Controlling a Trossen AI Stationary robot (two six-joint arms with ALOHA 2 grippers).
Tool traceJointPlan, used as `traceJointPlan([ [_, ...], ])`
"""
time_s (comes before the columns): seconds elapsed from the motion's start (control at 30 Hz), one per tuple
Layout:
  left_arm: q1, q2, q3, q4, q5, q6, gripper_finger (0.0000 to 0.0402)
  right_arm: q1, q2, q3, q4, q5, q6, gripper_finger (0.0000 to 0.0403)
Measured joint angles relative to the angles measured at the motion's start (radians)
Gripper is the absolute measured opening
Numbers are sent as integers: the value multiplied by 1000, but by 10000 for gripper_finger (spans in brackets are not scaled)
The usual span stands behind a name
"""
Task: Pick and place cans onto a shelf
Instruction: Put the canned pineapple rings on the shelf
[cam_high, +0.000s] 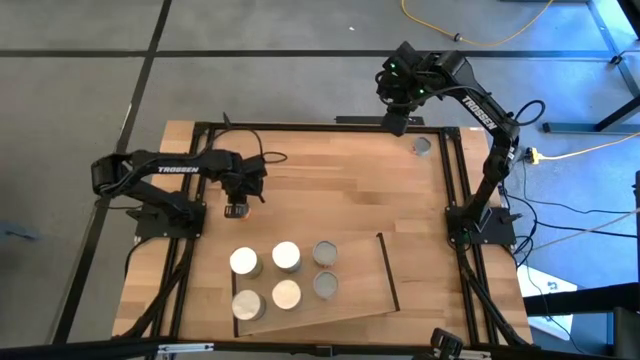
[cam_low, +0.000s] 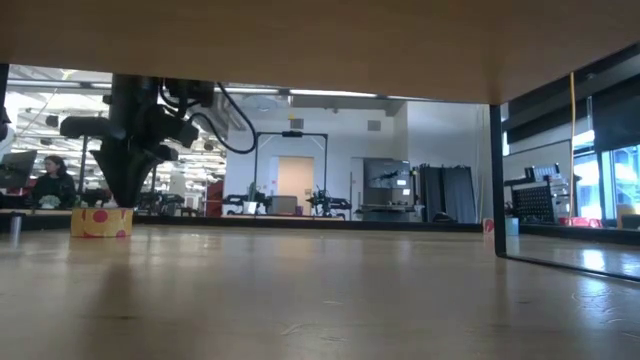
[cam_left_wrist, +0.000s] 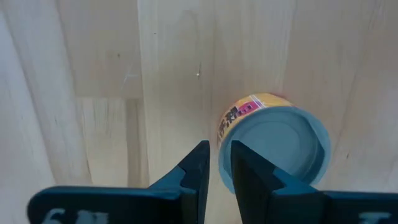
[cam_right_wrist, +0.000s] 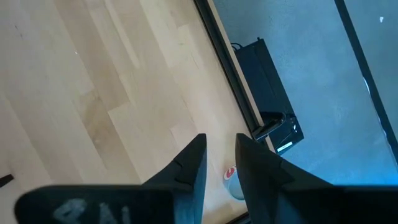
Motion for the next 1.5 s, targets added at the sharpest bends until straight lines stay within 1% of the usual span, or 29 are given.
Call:
traceJointPlan([
  [0.17,0,0,-22,12,2,6,58,0,0,0,0,0,-2,87],
  [0.43,0,3,-22,27,5,7,58,0,0,0,0,0,-3,87],
  [0.6,0,3,-52,93,5,35,58,0,0,0,0,0,-3,87],
  [0.83,0,1,-61,105,5,44,57,0,0,0,0,0,-3,87],
  [0.93,0,1,-62,105,7,44,45,0,0,0,0,0,-3,87],
  [1.07,0,1,-62,104,8,24,11,0,0,0,0,0,-3,87],
  [1.13,0,2,-56,101,8,19,7,0,0,0,0,0,-3,87],
  [1.2,-1,6,-36,98,6,2,5,0,0,0,0,0,-4,87],
  [1.3,4,4,34,64,6,-50,3,0,0,0,0,0,-6,87],
  [1.4,4,-3,124,-45,6,-52,2,0,0,0,0,0,-7,87],
  [1.5,2,-3,243,-145,7,-50,2,0,0,0,0,0,-13,87],
])
